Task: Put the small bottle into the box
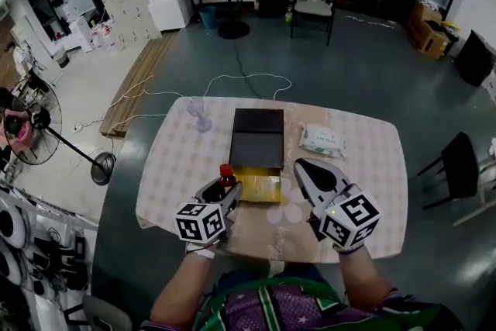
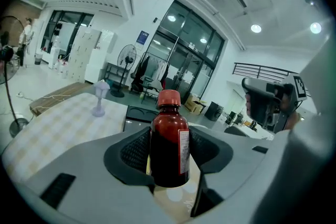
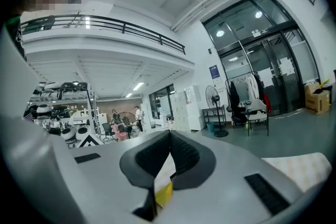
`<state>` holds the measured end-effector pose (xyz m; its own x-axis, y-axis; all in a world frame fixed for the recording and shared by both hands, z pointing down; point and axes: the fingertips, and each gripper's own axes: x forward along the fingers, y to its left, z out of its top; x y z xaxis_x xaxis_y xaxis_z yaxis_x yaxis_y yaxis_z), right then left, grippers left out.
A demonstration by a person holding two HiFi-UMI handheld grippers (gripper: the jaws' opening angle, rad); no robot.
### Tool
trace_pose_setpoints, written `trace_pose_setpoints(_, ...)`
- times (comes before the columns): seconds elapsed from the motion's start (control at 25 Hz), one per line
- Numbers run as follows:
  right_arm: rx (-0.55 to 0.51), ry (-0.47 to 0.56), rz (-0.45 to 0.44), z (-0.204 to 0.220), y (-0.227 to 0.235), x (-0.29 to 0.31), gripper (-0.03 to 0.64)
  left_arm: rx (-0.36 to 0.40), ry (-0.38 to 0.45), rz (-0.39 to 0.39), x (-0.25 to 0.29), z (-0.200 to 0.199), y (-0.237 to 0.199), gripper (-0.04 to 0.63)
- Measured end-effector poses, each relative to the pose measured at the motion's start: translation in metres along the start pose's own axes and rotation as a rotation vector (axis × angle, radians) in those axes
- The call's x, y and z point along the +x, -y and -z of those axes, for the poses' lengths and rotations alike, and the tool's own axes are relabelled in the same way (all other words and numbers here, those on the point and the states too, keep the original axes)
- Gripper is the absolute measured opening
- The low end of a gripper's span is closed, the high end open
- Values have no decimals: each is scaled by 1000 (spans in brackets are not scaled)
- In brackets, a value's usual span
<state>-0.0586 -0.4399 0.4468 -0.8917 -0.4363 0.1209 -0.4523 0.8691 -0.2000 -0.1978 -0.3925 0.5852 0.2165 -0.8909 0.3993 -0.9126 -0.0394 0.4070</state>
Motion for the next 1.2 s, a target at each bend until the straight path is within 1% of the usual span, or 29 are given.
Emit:
trace_pose_setpoints(0.44, 55, -47, -35, 27, 32, 8, 6, -62, -155, -108, 62, 53, -32, 241)
trace_pose_setpoints(0.6, 61, -62, -37, 36, 42, 11, 6, -124, -216, -134, 83, 76, -46, 241)
trace_pose_setpoints(0.84, 70, -95, -35, 47, 55, 15, 6, -196, -256, -202, 104, 97, -66, 241)
trace_pose_setpoints(1.04, 75, -116, -36, 54, 61, 20, 6, -261, -329, -224, 119, 118, -81, 241)
trace_pose_setpoints(1.2, 86, -134, -40, 61, 67, 24, 6, -281, -373, -246, 129, 127, -90, 241)
